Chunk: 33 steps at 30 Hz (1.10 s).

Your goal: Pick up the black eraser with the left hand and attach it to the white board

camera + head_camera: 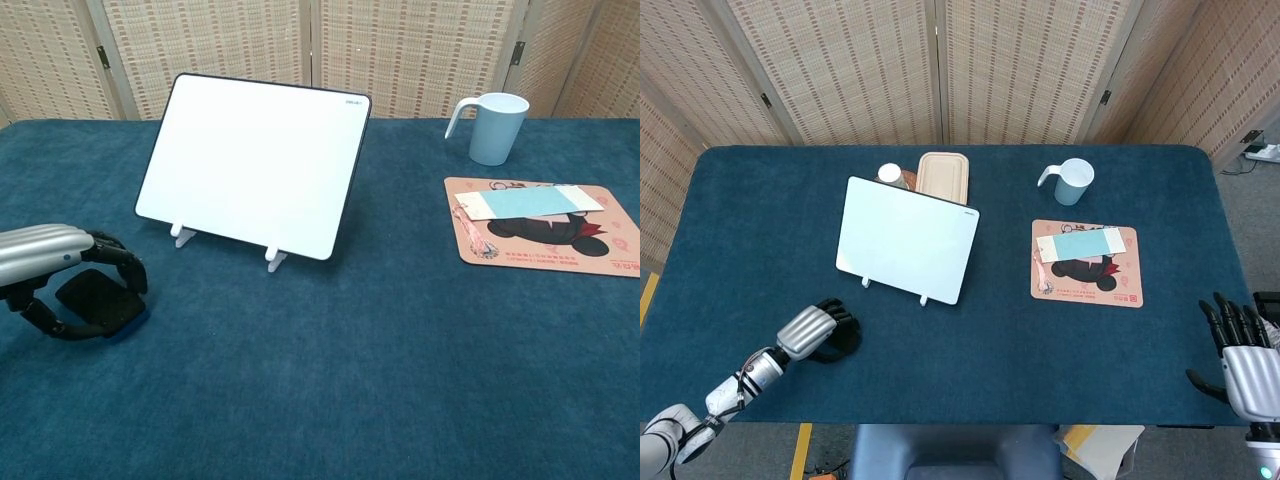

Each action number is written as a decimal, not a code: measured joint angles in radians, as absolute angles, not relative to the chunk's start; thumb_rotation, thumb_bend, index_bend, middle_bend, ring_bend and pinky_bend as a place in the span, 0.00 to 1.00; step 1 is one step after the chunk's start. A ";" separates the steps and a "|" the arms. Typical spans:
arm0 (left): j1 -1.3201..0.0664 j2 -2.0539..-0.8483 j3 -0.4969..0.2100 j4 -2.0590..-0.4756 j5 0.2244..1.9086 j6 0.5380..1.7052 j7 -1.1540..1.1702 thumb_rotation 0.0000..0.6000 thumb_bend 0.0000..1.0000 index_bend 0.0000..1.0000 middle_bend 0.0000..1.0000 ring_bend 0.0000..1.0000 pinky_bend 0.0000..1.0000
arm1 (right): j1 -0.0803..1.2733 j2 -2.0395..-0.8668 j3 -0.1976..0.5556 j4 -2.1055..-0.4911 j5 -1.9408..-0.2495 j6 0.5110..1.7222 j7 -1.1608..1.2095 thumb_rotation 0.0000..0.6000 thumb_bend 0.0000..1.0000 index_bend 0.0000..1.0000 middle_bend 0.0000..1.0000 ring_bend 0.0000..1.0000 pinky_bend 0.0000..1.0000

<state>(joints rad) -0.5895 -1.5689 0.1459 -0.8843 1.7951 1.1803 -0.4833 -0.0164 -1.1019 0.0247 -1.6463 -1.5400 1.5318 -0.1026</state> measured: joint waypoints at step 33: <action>-0.580 -1.715 -0.138 -0.984 1.635 1.513 -0.326 1.00 0.33 0.43 0.49 0.40 0.24 | -0.009 -1.081 0.005 -1.637 -1.575 1.524 -0.046 1.00 0.20 0.00 0.00 0.00 0.00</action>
<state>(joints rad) -0.5804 -1.7151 -0.1375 -0.9844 1.6349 1.5133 -0.3260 -0.0092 -1.0806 0.0048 -1.6369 -1.5747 1.5238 -0.0455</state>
